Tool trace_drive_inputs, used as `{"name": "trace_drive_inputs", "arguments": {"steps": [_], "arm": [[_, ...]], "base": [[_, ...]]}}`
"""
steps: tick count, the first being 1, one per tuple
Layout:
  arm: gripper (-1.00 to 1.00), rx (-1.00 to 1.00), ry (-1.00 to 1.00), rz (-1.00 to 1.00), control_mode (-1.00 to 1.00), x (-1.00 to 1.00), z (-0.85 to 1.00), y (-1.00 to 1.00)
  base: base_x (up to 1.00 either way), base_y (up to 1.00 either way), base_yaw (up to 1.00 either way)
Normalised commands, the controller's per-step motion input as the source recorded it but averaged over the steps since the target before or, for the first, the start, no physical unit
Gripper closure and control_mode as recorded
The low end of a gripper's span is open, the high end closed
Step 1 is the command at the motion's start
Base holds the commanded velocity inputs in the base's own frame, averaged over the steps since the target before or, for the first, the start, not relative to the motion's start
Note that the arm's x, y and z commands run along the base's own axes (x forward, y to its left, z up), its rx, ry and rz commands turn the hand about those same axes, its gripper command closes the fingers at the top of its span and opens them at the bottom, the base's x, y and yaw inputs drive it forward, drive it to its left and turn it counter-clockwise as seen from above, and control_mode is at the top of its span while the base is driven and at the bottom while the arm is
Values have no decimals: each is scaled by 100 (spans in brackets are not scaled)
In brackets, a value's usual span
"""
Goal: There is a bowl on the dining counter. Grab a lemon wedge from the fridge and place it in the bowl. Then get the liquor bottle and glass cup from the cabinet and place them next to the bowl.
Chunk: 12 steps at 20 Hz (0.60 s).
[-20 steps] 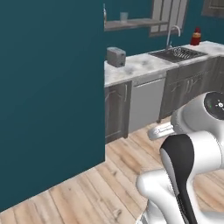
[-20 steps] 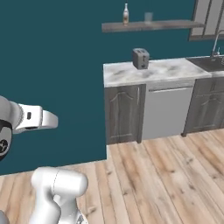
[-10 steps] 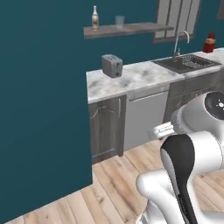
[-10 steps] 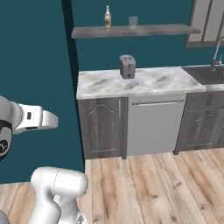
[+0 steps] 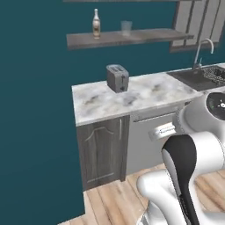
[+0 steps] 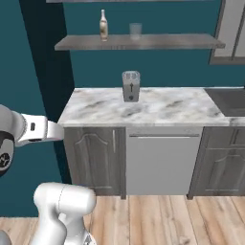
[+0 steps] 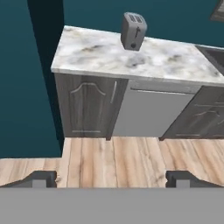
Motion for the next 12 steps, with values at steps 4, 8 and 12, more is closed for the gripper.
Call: {"name": "trace_drive_inputs", "arguments": {"steps": [4, 8, 12], "arm": [[-100, 0, 0, 0, 100, 0, 0, 0], [-100, 0, 0, 0, 100, 0, 0, 0], [-100, 0, 0, 0, 100, 0, 0, 0]], "base": [[100, -39, 35], [91, -47, 30], [82, -48, 17]]}}
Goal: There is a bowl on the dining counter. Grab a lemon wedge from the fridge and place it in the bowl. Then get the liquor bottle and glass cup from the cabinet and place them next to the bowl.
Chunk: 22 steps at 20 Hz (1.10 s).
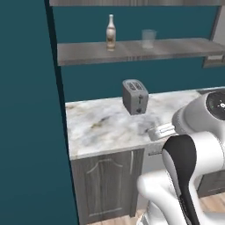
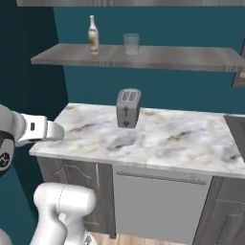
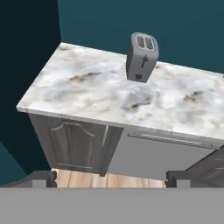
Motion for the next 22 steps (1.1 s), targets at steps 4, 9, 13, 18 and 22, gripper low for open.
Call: {"name": "trace_drive_inputs", "arguments": {"steps": [4, 9, 13, 18, 22], "arm": [[-100, 0, 0, 0, 100, 0, 0, 0], [-100, 0, 0, 0, 100, 0, 0, 0], [-100, 0, 0, 0, 100, 0, 0, 0], [-100, 0, 0, -2, -100, 12, 0, 0], [-100, 0, -10, 2, -100, 52, 6, 0]], "base": [[94, -23, 3], [99, -1, 0], [97, 0, -4], [62, 0, -15], [0, 0, 0]]}}
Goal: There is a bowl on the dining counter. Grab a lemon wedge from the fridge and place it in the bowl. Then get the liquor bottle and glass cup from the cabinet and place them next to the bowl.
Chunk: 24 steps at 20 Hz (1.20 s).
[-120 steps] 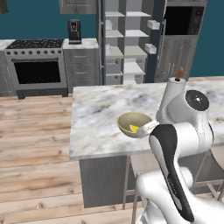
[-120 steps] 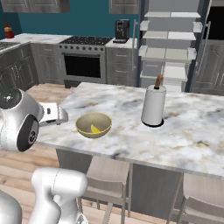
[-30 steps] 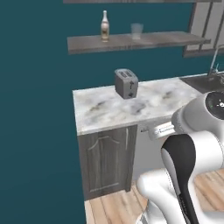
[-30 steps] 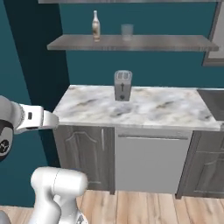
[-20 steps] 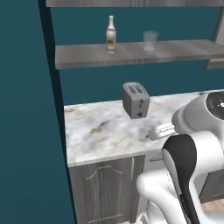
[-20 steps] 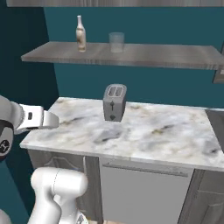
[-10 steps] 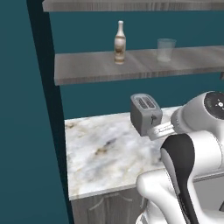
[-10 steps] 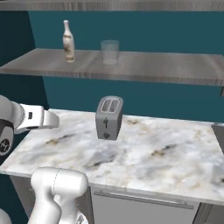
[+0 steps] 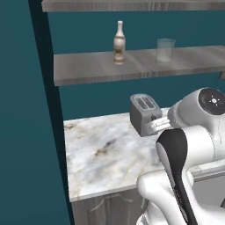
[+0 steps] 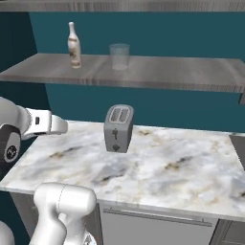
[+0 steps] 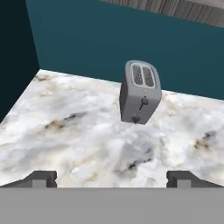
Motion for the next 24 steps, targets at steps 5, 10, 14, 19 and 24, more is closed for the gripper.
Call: {"name": "trace_drive_inputs", "arguments": {"steps": [5, 10, 14, 19, 24], "arm": [[-100, 0, -25, 22, -100, 28, 43, 1], [-100, 1, -33, 29, -100, -2, 53, 7], [-100, 5, -19, 4, -100, -1, 66, 24], [-100, 6, -7, -5, -100, 0, 68, 35], [-100, 11, -2, -8, -100, 2, 45, 11]], "base": [[0, 0, 0], [0, 0, 0], [0, 0, 0], [0, 0, 0], [0, 0, 0]]}}
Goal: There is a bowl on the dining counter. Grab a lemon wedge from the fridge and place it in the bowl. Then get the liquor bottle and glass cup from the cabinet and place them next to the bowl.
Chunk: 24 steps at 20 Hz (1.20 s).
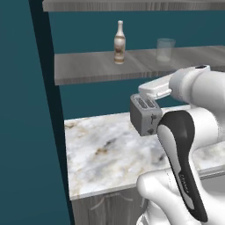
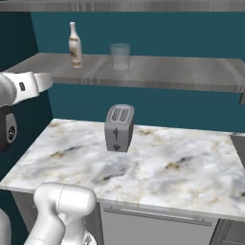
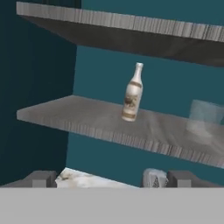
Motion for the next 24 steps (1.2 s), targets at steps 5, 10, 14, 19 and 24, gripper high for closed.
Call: {"name": "trace_drive_inputs", "arguments": {"steps": [5, 10, 14, 19, 24], "arm": [[-100, 15, -18, 0, -100, 0, 1, -12], [-100, 8, -11, -3, -100, 29, 5, 0], [-100, 1, 0, -4, -100, 14, 0, 0], [-100, 0, 0, 0, -100, 2, 0, 0], [-100, 2, 0, 0, -100, 2, 0, 0]], "base": [[0, 0, 0], [0, 0, 0], [0, 0, 0], [0, 0, 0], [0, 0, 0]]}}
